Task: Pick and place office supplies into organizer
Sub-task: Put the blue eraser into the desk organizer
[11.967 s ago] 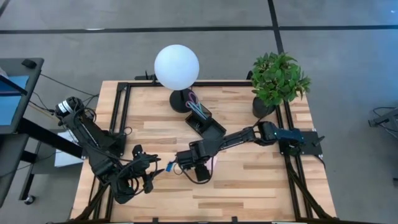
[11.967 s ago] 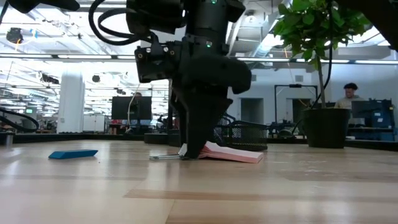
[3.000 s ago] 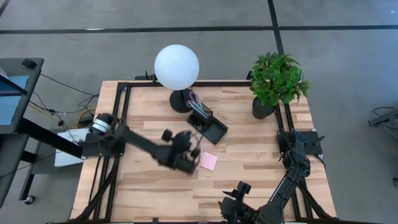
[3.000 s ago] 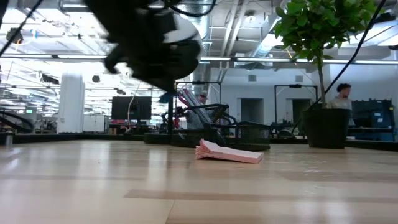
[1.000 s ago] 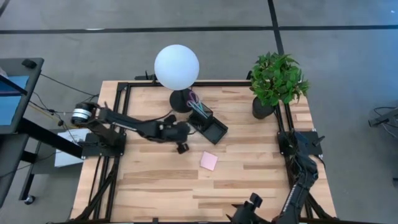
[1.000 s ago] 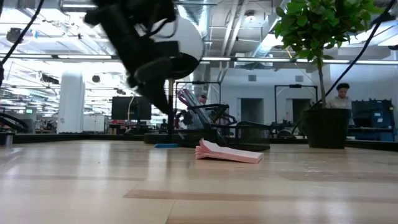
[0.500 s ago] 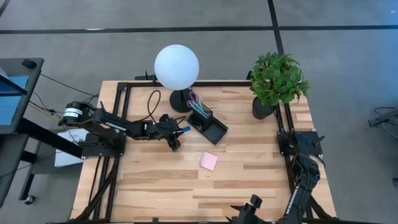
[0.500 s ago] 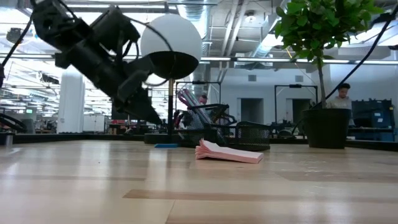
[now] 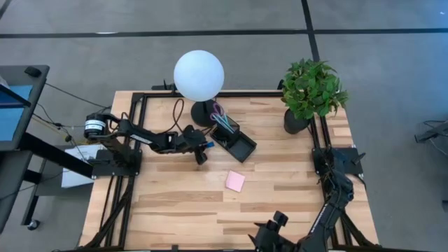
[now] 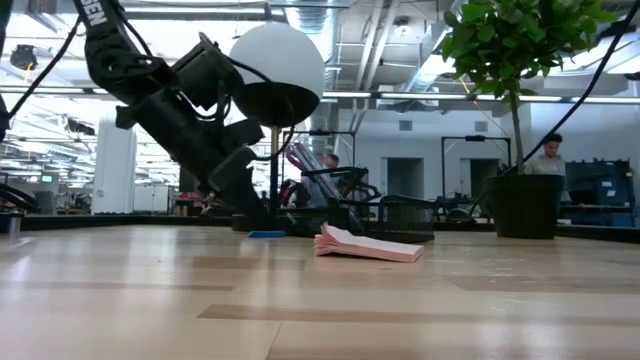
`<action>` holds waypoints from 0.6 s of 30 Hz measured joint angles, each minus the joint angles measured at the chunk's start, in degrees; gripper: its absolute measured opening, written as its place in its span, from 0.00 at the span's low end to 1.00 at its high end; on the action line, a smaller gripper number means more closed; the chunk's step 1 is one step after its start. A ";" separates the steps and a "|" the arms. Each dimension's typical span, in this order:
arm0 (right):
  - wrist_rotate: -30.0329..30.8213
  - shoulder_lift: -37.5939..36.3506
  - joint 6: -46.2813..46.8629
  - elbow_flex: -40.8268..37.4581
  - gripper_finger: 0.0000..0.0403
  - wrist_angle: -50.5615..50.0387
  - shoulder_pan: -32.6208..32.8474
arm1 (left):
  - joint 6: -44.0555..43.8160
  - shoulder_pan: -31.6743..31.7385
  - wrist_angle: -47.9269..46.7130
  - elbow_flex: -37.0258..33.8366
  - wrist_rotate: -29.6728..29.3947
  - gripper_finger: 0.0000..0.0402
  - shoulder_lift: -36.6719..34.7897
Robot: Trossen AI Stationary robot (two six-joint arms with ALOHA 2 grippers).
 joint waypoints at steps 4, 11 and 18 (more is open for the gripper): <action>0.04 0.00 0.06 0.00 0.46 -0.48 0.06 | 0.21 0.34 -0.22 -0.08 2.64 0.22 0.32; 0.07 0.00 0.07 0.00 0.46 -0.54 0.28 | 0.69 0.29 -2.43 -0.22 1.02 0.39 0.43; 0.15 0.00 0.06 0.00 0.46 -0.56 0.28 | 1.81 0.29 -1.54 -0.20 4.45 0.48 0.78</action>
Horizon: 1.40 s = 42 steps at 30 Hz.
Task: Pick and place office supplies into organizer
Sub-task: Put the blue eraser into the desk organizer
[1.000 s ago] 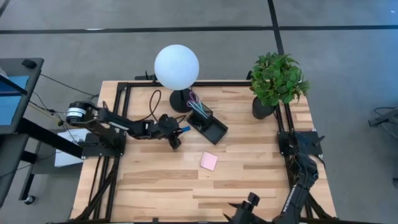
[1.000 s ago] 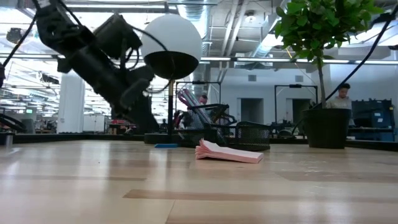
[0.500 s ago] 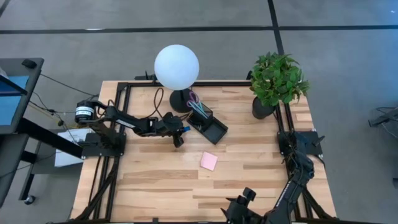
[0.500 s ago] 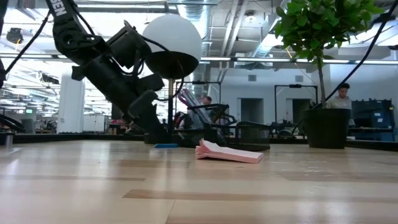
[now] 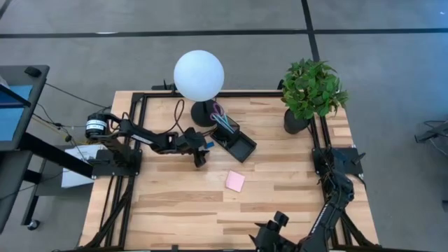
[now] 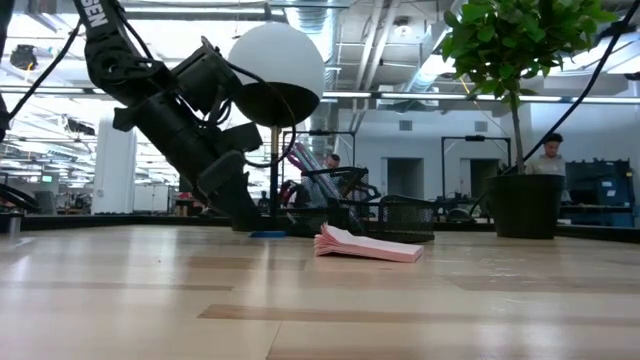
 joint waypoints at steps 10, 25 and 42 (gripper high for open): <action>-0.01 0.00 0.01 0.00 0.46 -0.17 0.01 | -5.41 -0.32 12.31 0.28 -4.60 0.49 11.03; -0.14 0.00 0.07 0.00 0.46 0.26 0.45 | -13.40 -4.90 16.91 0.35 -14.74 0.16 15.30; -0.17 0.00 0.07 0.00 0.46 0.31 0.45 | -21.03 -5.97 19.71 -0.01 -16.13 0.02 15.65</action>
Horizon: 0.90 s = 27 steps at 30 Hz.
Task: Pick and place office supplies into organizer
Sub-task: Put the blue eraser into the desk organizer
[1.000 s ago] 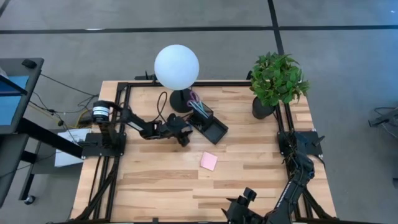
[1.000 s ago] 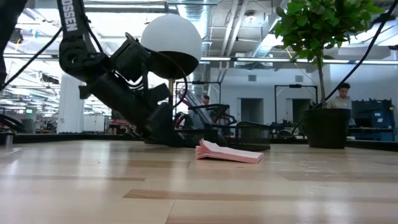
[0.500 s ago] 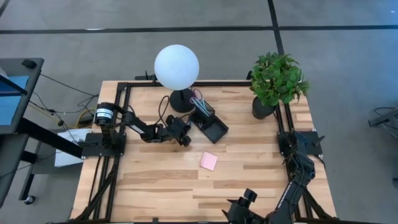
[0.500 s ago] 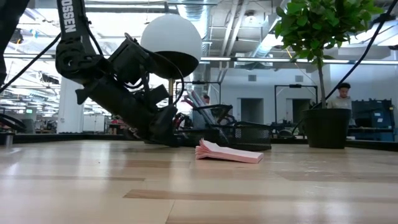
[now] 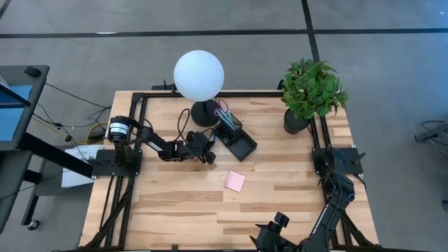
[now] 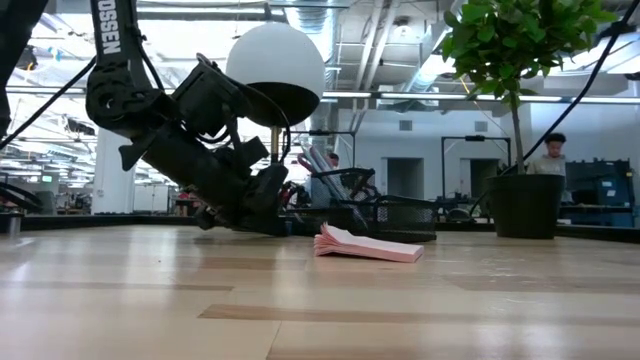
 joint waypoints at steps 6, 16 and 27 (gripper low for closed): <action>-0.01 0.02 -0.01 0.00 0.46 0.00 0.00 | 0.04 -1.27 -0.02 0.05 -0.22 0.08 0.00; -0.01 0.02 -0.01 0.00 0.46 0.00 0.00 | -1.30 -3.89 1.02 0.16 -3.38 0.35 0.04; -0.01 0.02 -0.01 0.00 0.46 0.00 0.00 | -1.71 -2.46 0.30 2.50 -11.08 0.40 0.28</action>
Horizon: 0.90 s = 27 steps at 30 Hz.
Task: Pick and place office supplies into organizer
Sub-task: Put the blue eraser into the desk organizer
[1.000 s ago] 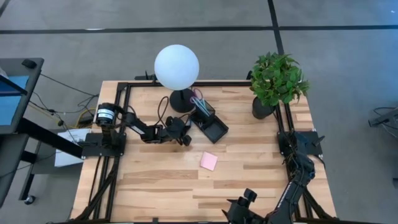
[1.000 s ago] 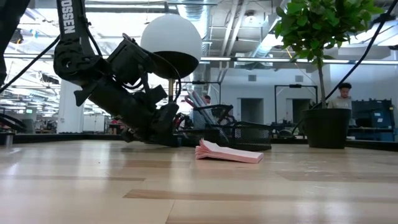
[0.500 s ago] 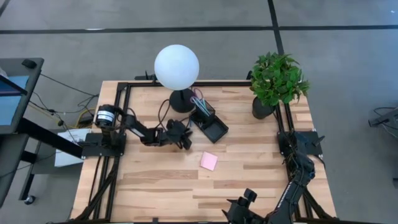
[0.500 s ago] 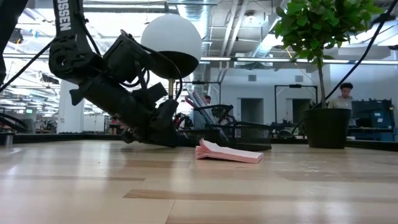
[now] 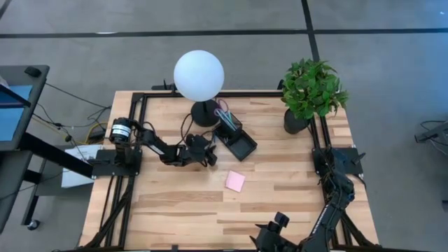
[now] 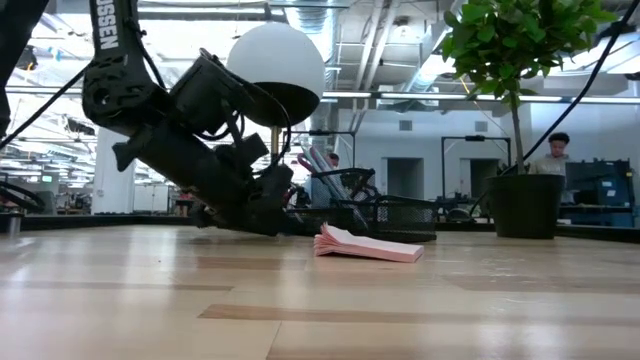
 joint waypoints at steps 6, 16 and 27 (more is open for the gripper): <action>-0.02 0.00 -0.02 0.00 0.46 0.00 0.00 | -3.05 1.96 -7.38 3.21 -2.20 0.35 -0.14; -0.07 0.00 -0.02 0.00 0.47 -0.02 0.00 | -6.80 2.04 -13.19 3.76 -3.41 0.33 -0.37; 0.04 0.02 0.00 -0.02 0.47 0.61 1.24 | -6.14 -0.76 -13.88 3.49 -6.91 0.33 -0.25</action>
